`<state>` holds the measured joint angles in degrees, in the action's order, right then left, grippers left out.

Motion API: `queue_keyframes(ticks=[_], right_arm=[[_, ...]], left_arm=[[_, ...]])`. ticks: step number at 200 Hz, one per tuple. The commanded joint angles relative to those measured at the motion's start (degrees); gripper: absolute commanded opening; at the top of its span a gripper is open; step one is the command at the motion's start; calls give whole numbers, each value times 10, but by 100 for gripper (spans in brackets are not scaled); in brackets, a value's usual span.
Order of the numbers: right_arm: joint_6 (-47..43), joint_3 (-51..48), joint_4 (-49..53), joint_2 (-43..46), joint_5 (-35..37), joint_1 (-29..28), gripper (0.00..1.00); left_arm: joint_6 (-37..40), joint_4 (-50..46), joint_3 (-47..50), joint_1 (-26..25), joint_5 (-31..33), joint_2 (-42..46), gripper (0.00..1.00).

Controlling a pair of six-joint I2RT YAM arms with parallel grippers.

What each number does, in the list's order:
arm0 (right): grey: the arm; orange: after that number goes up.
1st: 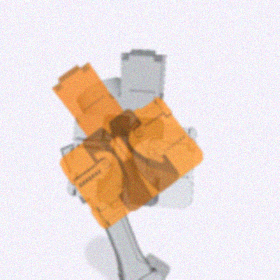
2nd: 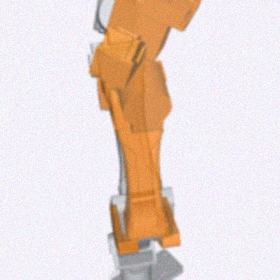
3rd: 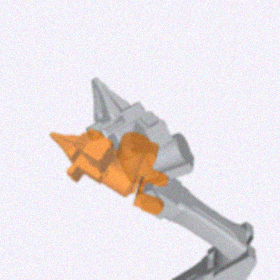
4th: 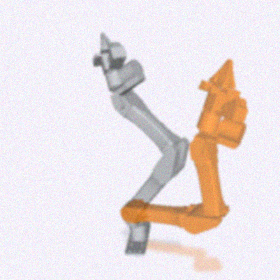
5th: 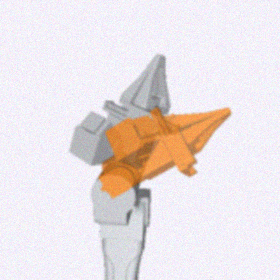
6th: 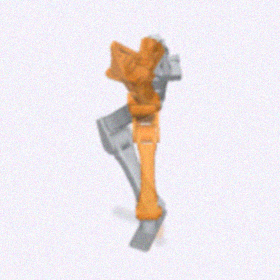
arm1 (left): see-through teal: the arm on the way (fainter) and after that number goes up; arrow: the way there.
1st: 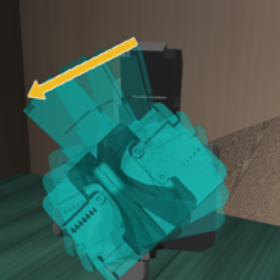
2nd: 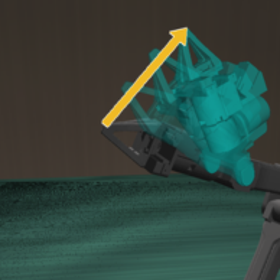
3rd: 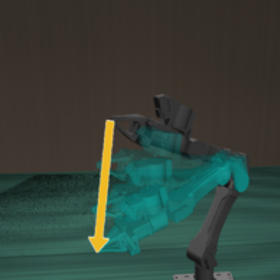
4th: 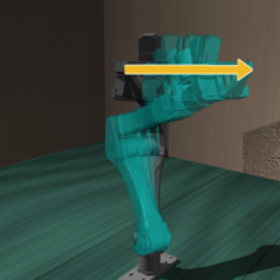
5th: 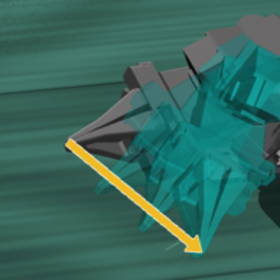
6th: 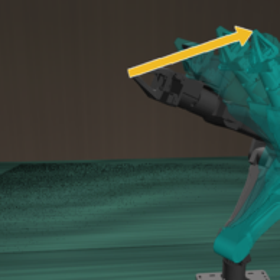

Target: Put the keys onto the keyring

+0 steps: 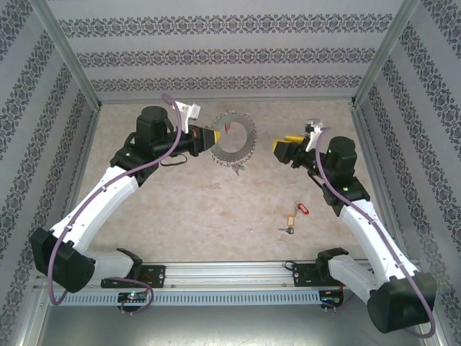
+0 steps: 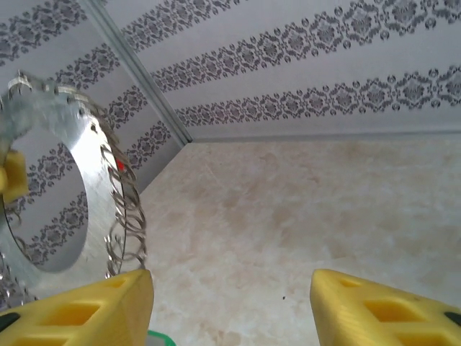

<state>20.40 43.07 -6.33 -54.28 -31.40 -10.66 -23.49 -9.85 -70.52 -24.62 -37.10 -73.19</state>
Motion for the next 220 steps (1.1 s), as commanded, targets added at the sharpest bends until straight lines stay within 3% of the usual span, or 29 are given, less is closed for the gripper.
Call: queue_keyframes(ticks=[1,34,55,79,135,183,220], right_arm=[[-98,-31,-10,33,-10,-12,53],[-230,-86,-37,99,30,-70,30],[-341,-109,-45,125,47,-126,21],[-406,-119,-65,131,86,-178,19],[-413,-122,-145,86,112,-224,15],[-415,-131,-205,62,146,-237,17],[-411,-125,-200,48,116,-238,17]], left_arm=[[35,15,-6,5,-42,21,0],[11,108,31,6,-41,49,0],[9,133,34,6,-50,54,0],[13,125,30,6,-52,54,0],[0,135,33,6,-48,54,0],[2,129,33,6,-48,58,0],[-2,132,33,6,-52,57,0]])
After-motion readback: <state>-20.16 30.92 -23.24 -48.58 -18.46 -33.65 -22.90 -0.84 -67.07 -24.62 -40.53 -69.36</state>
